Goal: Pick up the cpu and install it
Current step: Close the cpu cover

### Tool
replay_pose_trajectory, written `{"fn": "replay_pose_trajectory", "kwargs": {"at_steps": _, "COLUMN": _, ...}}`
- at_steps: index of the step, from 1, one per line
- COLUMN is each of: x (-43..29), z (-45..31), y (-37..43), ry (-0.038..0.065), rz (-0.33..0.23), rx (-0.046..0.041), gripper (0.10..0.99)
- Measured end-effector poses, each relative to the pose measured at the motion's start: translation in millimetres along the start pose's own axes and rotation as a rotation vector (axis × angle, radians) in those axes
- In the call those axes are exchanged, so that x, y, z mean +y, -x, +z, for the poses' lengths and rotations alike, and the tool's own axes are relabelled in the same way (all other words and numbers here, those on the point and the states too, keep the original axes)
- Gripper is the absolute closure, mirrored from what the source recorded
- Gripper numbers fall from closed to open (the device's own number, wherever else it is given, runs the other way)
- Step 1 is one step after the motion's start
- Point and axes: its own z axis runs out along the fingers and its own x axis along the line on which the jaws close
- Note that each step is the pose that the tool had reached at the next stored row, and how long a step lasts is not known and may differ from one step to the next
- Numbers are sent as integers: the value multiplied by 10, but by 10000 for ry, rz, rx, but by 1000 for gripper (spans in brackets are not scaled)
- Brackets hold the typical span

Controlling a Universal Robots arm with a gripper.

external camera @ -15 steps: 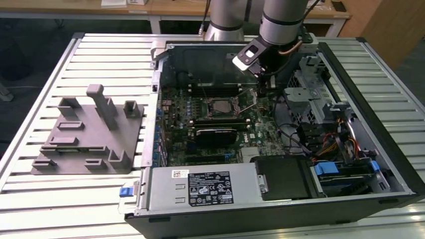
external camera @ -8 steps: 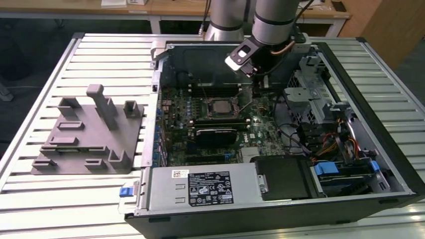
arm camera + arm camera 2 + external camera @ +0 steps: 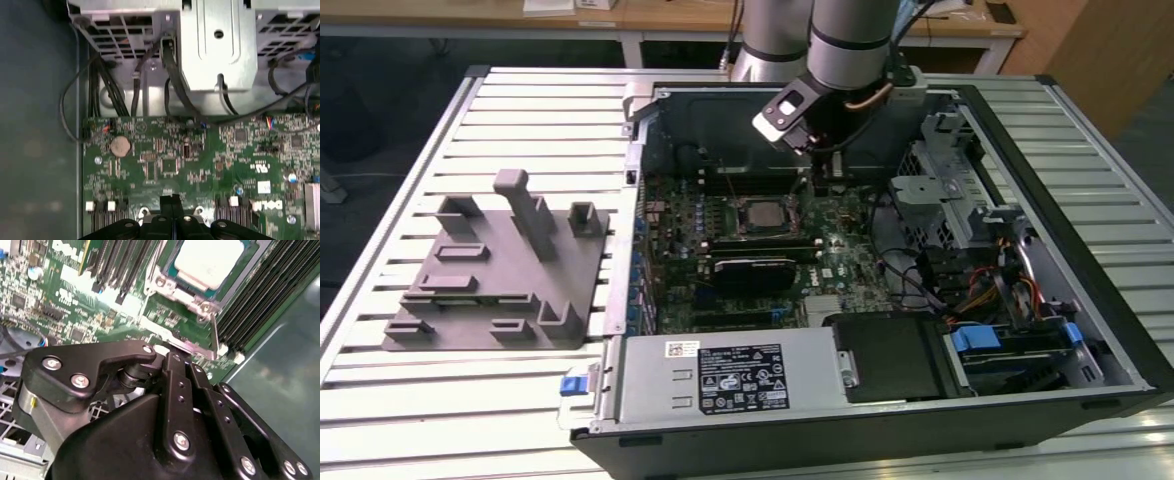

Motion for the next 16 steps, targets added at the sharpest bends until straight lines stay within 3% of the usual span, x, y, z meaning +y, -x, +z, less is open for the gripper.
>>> {"fn": "replay_pose_trajectory", "kwargs": {"at_steps": 16, "x": -440, "z": -17, "y": 12, "ry": 1, "rz": 22, "rx": 9, "gripper": 980}}
